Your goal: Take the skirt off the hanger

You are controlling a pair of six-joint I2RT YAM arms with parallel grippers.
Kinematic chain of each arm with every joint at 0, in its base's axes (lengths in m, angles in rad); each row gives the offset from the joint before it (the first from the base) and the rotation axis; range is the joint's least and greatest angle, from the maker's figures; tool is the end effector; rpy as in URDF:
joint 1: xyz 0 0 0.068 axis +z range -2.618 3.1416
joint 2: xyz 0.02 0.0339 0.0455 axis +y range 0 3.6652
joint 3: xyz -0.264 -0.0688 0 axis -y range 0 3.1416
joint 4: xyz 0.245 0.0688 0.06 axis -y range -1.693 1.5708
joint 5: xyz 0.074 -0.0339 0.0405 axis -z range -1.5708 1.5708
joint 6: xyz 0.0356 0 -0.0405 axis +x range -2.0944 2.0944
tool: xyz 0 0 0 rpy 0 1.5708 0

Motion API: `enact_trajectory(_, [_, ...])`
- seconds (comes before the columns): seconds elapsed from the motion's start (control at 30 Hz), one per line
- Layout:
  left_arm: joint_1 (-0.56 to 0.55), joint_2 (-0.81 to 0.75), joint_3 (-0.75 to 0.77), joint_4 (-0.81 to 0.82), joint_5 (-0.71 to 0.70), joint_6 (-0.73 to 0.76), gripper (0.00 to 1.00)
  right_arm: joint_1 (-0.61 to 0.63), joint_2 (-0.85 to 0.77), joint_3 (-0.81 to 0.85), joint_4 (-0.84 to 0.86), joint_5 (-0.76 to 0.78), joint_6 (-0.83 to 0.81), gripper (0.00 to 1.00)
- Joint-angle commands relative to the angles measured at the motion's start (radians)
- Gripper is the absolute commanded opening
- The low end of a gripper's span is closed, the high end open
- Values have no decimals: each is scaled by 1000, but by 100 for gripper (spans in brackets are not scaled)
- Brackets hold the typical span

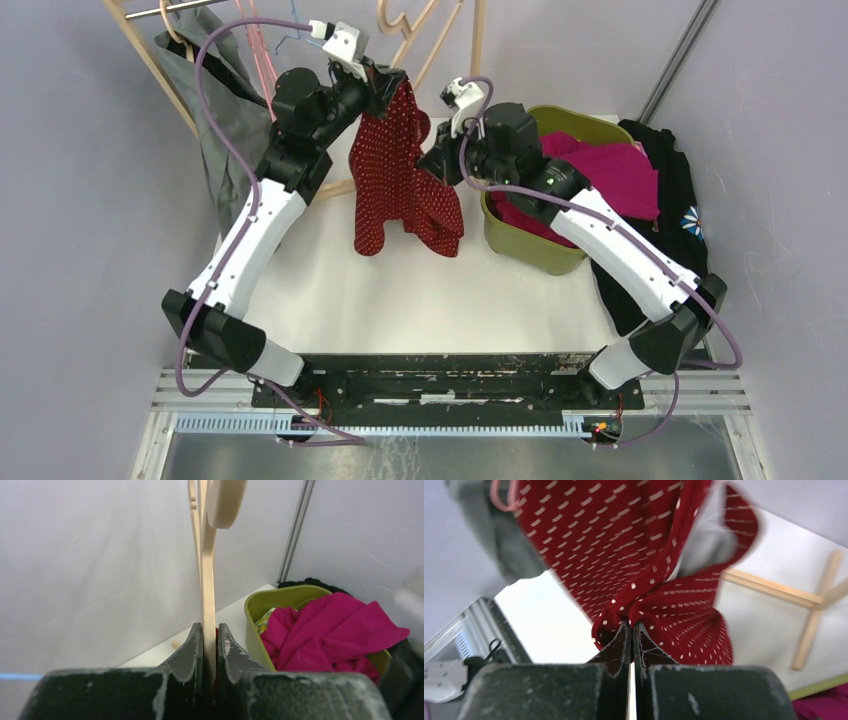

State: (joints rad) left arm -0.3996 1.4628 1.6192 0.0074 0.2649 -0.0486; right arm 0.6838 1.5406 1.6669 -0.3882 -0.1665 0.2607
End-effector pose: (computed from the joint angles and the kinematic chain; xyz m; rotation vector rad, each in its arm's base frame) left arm 0.3014 -0.1374 0.4911 0.4670 1.3578 -0.5559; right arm 0.2698 0.2275 0.4395 -0.5189 1.8356 0.8058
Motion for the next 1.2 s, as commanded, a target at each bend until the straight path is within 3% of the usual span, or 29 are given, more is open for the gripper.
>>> enact_trajectory(0.0, [-21,32,165,132,-12,-54,3,46,-34,-95,24,-22,9,1])
enact_trajectory(0.23, [-32,40,262,204,-83,-48,3,82,-84,-203,10,-9,-16,1])
enact_trajectory(0.43, [-35,-40,205,199,-108,-27,3,99,-126,-225,-49,-19,-72,1])
enact_trajectory(0.6, [-36,-126,58,192,-177,16,3,113,-177,-310,-103,-57,-102,1])
enact_trajectory(0.77, [-42,-129,-57,351,-255,-10,3,179,-169,-313,-169,-98,-165,1])
enact_trajectory(0.93, [-48,-51,4,439,-296,-38,3,269,-141,-335,-180,-82,-192,1])
enact_trajectory(1.17, [-53,-94,12,458,-317,-27,3,276,-214,-558,-125,9,-181,1])
